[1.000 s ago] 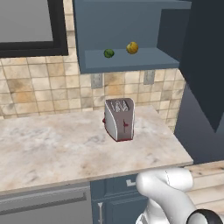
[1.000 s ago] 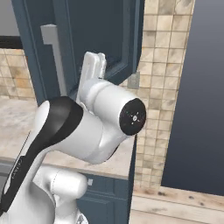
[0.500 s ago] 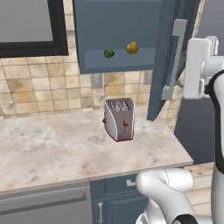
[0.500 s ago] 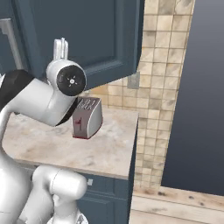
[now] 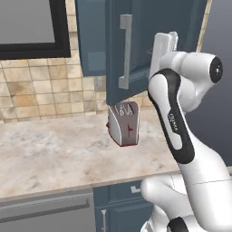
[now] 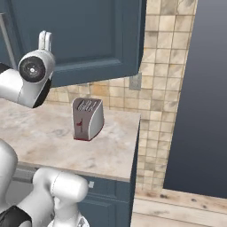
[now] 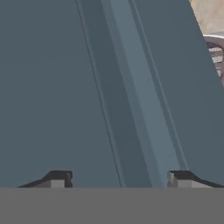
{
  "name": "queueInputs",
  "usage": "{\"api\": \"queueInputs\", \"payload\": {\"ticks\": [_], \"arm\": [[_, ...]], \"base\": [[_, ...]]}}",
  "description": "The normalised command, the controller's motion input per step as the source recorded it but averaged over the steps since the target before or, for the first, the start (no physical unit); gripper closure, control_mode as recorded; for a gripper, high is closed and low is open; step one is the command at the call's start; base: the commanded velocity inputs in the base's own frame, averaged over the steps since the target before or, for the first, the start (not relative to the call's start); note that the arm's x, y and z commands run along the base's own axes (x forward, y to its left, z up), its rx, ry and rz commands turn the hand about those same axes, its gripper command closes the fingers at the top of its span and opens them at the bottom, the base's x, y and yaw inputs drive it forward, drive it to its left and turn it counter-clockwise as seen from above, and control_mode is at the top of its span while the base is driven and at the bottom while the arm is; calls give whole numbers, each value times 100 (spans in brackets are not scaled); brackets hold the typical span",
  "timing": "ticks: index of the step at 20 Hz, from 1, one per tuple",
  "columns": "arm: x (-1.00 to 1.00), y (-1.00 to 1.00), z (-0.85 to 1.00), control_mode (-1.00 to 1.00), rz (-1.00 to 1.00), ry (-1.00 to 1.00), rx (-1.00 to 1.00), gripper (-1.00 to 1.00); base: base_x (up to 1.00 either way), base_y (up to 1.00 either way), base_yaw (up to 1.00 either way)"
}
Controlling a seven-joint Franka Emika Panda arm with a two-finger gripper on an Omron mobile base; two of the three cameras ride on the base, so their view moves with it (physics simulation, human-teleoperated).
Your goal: Pick the squash, avocado from the counter and place them in the cabinet. Then close the cabinet.
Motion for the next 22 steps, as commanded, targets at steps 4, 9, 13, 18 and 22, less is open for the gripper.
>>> {"api": "queueInputs", "payload": {"ticks": [4,9,13,18,22], "arm": [[100,7,0,-100,-8,3,0,-100],[100,2,-5,-100,-7,7,0,-100],[100,0,-39,-100,-7,13,-2,-100],[100,0,-54,-100,-9,7,-6,-100],[100,-3,-43,-100,-10,4,-5,-100]], "base": [[0,0,0],[0,0,0],[0,0,0],[0,0,0],[0,0,0]]}}
